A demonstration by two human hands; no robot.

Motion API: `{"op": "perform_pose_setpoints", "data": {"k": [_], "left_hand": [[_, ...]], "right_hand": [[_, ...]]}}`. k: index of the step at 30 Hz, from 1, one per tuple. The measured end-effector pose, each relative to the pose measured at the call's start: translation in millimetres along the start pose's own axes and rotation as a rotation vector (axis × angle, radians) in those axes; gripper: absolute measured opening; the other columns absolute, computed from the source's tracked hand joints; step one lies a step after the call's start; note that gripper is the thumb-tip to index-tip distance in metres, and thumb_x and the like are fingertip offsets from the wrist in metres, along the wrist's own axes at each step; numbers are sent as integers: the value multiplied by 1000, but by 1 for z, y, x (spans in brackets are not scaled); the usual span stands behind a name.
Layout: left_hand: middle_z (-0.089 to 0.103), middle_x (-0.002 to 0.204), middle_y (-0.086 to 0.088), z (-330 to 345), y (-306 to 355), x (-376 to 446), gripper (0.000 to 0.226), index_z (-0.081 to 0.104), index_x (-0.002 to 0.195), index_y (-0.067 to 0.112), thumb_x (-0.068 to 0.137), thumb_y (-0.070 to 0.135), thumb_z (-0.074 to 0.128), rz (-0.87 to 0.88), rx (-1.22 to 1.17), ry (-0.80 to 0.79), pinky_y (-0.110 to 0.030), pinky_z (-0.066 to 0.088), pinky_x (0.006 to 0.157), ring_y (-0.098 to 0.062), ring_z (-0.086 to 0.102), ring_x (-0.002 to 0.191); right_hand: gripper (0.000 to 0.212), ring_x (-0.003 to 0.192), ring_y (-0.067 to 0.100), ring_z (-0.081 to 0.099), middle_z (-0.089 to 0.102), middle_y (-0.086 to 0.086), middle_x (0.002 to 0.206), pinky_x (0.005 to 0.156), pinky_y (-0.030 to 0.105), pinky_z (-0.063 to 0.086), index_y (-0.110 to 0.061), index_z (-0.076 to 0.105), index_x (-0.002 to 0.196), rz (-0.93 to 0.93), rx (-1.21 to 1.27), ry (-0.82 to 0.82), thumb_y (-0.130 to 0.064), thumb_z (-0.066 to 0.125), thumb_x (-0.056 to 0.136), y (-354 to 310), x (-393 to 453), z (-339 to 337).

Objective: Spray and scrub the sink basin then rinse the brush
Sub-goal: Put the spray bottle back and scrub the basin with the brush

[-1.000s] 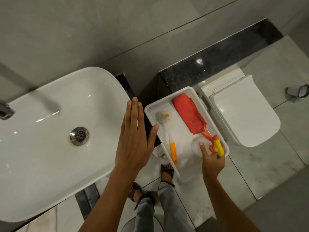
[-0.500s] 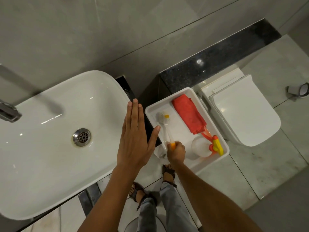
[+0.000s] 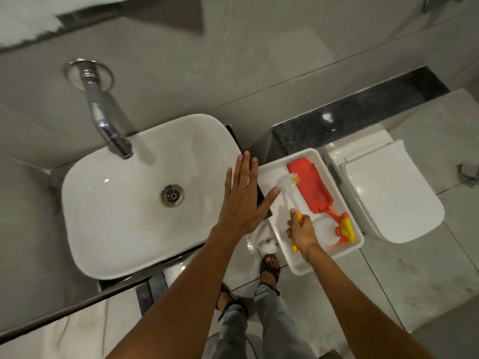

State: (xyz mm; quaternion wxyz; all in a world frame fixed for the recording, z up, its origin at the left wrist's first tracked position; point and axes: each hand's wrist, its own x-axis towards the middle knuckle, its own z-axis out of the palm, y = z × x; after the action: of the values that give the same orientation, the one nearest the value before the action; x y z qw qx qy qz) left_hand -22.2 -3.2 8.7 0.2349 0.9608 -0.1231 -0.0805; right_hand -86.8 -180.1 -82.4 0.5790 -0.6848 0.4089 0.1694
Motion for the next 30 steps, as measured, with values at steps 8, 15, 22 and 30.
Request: {"op": "perform_pose_setpoints", "data": {"k": [8, 15, 22, 30], "left_hand": [[23, 180, -6, -57, -97, -80, 78, 33, 168, 14, 109, 65, 34, -260, -106, 233, -46, 11, 137, -24, 15, 168], [37, 173, -15, -108, -212, -139, 78, 48, 159, 5, 107, 61, 32, -619, -87, 465, -52, 18, 135, -34, 27, 164], [35, 175, -13, -105, -241, -150, 82, 39, 164, 7, 109, 65, 24, -607, -96, 518, -49, 20, 136, -29, 24, 166], [38, 174, -6, -105, -244, -150, 86, 42, 163, 13, 106, 73, 18, -603, -157, 595, -44, 28, 134, -25, 30, 164]], "right_hand": [[45, 57, 2, 57, 64, -6, 76, 58, 26, 49, -25, 62, 98, -374, -154, -35, -66, 46, 101, -89, -109, 1], [48, 98, 27, 70, 72, 8, 105, 82, 36, 54, -20, 64, 112, -432, -606, -348, -59, 38, 106, -124, -214, 87], [38, 128, 40, 56, 51, 23, 139, 97, 40, 49, -5, 52, 142, -372, -1311, -553, -8, 39, 106, -102, -250, 201], [43, 135, 43, 53, 52, 24, 148, 107, 48, 45, 1, 50, 145, -401, -1177, -370, -18, 32, 111, -144, -204, 275]]}}
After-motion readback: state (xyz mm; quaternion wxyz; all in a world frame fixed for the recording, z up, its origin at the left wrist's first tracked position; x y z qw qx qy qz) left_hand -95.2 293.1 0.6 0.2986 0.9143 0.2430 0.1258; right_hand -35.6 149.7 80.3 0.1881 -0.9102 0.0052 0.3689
